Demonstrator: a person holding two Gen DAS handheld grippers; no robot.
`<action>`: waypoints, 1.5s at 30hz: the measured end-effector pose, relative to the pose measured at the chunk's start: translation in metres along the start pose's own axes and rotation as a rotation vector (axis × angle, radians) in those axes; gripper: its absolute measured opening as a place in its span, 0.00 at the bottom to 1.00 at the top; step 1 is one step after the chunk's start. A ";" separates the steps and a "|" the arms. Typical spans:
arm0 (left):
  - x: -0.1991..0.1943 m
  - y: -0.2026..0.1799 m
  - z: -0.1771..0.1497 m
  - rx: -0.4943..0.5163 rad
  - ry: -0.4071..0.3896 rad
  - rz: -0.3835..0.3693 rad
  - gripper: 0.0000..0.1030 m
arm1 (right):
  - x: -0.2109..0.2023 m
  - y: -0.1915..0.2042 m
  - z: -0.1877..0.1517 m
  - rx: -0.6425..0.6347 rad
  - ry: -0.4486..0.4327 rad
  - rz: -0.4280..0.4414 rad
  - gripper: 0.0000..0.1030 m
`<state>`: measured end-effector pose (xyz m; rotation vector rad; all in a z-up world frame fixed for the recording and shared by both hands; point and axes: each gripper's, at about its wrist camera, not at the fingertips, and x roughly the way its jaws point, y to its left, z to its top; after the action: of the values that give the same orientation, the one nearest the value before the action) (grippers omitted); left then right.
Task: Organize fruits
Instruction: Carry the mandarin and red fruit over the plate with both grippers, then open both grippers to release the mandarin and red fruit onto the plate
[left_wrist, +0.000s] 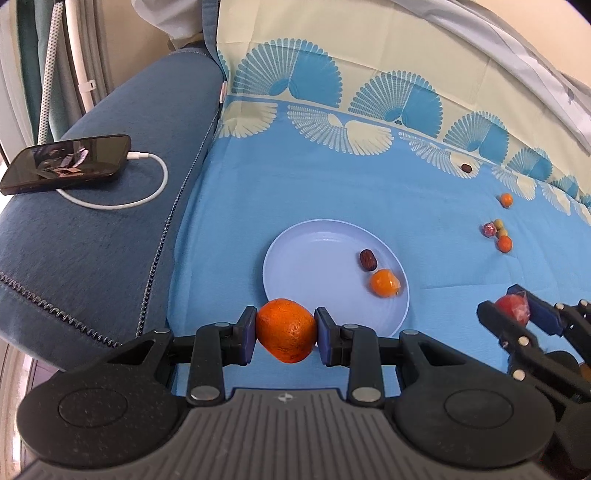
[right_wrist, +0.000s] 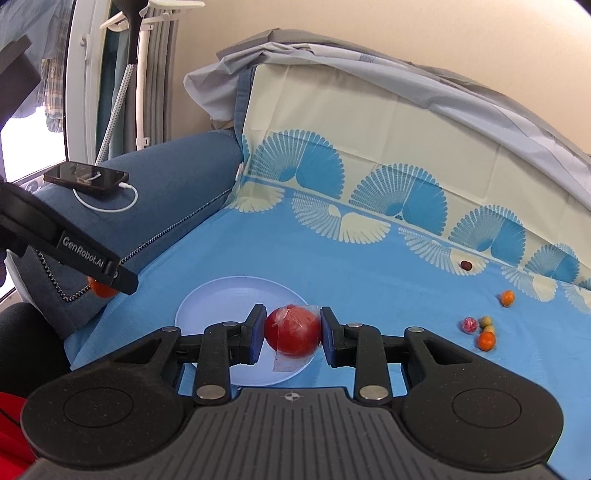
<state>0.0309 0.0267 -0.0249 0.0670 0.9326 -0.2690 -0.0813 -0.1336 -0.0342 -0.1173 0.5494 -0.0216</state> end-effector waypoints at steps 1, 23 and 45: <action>0.003 -0.001 0.002 -0.001 0.002 -0.001 0.35 | 0.004 0.001 0.001 -0.003 0.003 0.001 0.32; 0.118 -0.008 0.040 0.044 0.161 0.021 0.35 | 0.121 0.010 -0.011 -0.007 0.173 0.096 0.32; 0.101 -0.010 0.038 0.157 0.042 0.129 1.00 | 0.123 -0.008 0.000 -0.050 0.236 0.114 0.97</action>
<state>0.1149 -0.0097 -0.0825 0.2778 0.9438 -0.2211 0.0234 -0.1477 -0.0973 -0.1331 0.7919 0.0909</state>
